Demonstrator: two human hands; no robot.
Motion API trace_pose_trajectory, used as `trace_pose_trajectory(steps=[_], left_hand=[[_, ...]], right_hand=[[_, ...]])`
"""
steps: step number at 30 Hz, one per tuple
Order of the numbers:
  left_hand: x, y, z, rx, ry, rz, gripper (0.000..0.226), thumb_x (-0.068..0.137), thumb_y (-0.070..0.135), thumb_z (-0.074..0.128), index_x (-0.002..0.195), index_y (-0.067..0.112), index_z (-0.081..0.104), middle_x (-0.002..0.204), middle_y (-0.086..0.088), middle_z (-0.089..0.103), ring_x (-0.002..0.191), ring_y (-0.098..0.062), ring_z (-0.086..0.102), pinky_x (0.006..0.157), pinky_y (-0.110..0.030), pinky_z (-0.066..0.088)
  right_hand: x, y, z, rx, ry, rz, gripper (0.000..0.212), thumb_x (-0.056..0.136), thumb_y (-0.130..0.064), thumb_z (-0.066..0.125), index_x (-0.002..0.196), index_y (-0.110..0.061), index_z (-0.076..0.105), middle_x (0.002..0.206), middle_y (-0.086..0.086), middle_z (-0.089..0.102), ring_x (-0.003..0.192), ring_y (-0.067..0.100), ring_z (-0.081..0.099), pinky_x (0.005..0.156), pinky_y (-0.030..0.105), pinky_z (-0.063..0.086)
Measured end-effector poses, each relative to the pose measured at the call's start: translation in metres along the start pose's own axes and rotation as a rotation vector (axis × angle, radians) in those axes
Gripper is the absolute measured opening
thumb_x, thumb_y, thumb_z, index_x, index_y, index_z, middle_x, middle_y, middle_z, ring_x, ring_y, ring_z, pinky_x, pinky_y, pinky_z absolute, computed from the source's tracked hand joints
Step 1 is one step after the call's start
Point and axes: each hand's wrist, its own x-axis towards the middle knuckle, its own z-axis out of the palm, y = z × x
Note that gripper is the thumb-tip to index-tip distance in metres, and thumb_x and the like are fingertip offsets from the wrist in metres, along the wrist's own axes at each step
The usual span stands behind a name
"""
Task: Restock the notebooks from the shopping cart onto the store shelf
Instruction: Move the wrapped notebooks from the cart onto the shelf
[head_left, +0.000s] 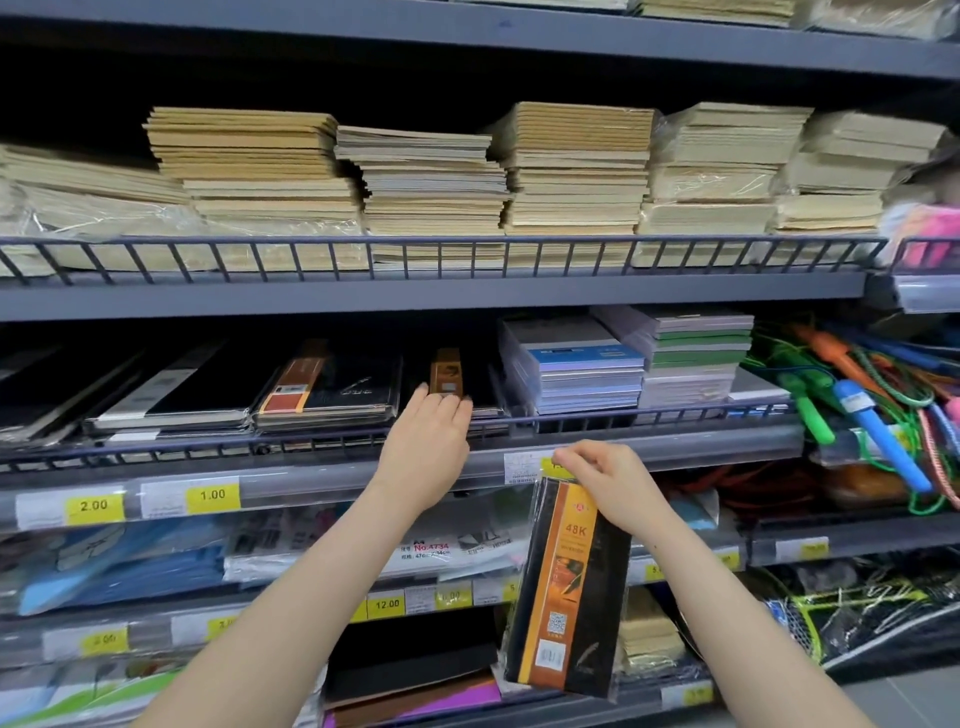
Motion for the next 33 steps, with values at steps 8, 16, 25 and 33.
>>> trace_pose_trajectory(steps=[8, 16, 25, 33], left_hand=[[-0.016, 0.013, -0.034, -0.372, 0.009, -0.091, 0.050, 0.091, 0.035, 0.039, 0.129, 0.005, 0.051, 0.127, -0.009, 0.058, 0.117, -0.024, 0.054, 0.102, -0.041, 0.043], [-0.038, 0.046, -0.067, -1.192, -0.522, -0.351, 0.029, 0.090, 0.034, 0.056, 0.066, 0.019, 0.050, 0.060, 0.001, 0.064, 0.054, -0.004, 0.061, 0.051, -0.024, 0.046], [-0.011, 0.015, -0.064, -1.484, -0.267, -0.708, 0.041, 0.092, 0.034, 0.054, 0.076, -0.003, 0.053, 0.063, -0.012, 0.047, 0.060, -0.025, 0.052, 0.053, -0.031, 0.054], [-0.015, -0.001, -0.068, -1.518, -0.208, -0.876, 0.044, 0.096, 0.045, 0.039, 0.089, 0.011, 0.065, 0.067, -0.014, 0.067, 0.057, -0.027, 0.065, 0.052, -0.033, 0.054]], right_hand=[[0.000, -0.011, 0.003, 0.036, 0.011, 0.005, 0.023, 0.090, -0.040, 0.052, 0.085, -0.023, 0.067, 0.068, -0.007, 0.065, 0.067, 0.008, 0.062, 0.063, 0.023, 0.044], [0.015, -0.047, -0.004, 0.016, 0.126, -0.052, 0.024, 0.091, -0.039, 0.049, 0.091, -0.020, 0.064, 0.069, -0.008, 0.062, 0.064, 0.004, 0.055, 0.060, 0.021, 0.041], [-0.063, -0.009, -0.001, 0.590, -0.212, 0.120, 0.080, 0.066, -0.060, 0.070, 0.135, -0.045, 0.033, 0.120, 0.007, 0.062, 0.093, 0.022, 0.064, 0.072, 0.032, 0.053], [-0.055, -0.043, 0.015, 0.794, -0.019, 0.073, 0.045, 0.091, -0.004, 0.049, 0.127, -0.032, 0.045, 0.109, 0.016, 0.064, 0.061, 0.021, 0.063, 0.060, 0.027, 0.056]])
